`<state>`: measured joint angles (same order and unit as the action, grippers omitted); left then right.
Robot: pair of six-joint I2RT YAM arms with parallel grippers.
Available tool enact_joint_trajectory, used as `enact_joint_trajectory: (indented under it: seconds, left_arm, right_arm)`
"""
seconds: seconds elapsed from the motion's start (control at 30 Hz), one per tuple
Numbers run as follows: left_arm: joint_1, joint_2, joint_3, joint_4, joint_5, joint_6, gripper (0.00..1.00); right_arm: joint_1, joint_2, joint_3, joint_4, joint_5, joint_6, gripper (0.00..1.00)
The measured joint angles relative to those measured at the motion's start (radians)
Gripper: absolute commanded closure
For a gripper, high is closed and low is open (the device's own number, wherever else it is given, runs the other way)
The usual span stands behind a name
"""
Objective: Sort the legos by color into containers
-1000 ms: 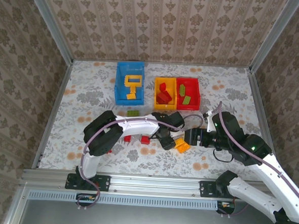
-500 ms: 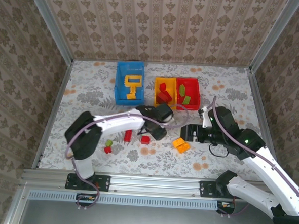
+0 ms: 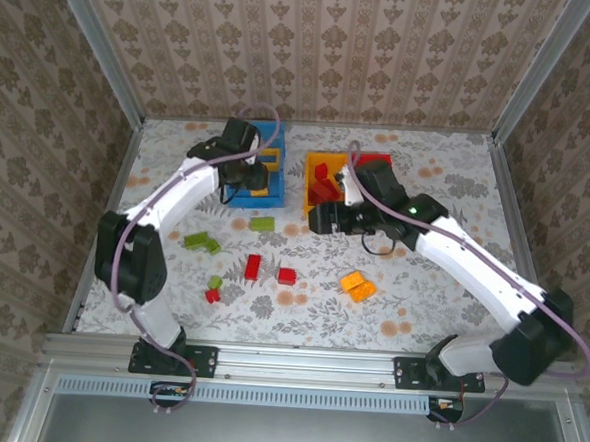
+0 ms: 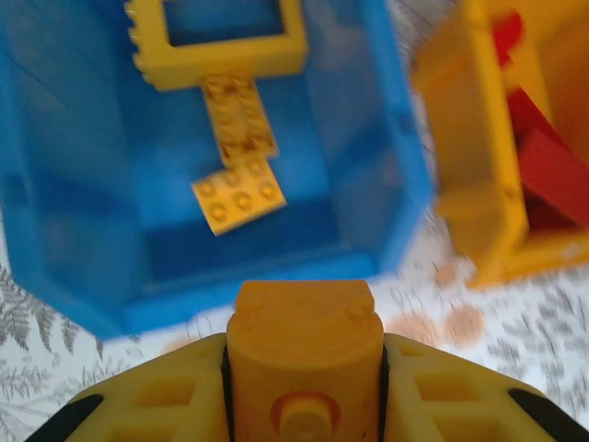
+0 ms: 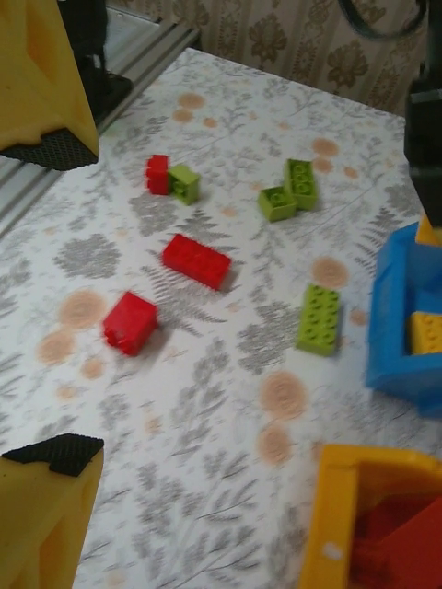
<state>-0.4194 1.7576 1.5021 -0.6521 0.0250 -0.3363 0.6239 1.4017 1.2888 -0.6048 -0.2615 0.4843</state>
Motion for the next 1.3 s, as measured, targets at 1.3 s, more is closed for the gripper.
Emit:
enact_joint_trajectory:
  seconds: [1.3]
  left_arm:
    - [0.041,-0.362,-0.267,-0.007,0.007,-0.309,0.34]
  right_arm:
    - [0.186,0.481,0.127,0.086,0.157,-0.231,0.1]
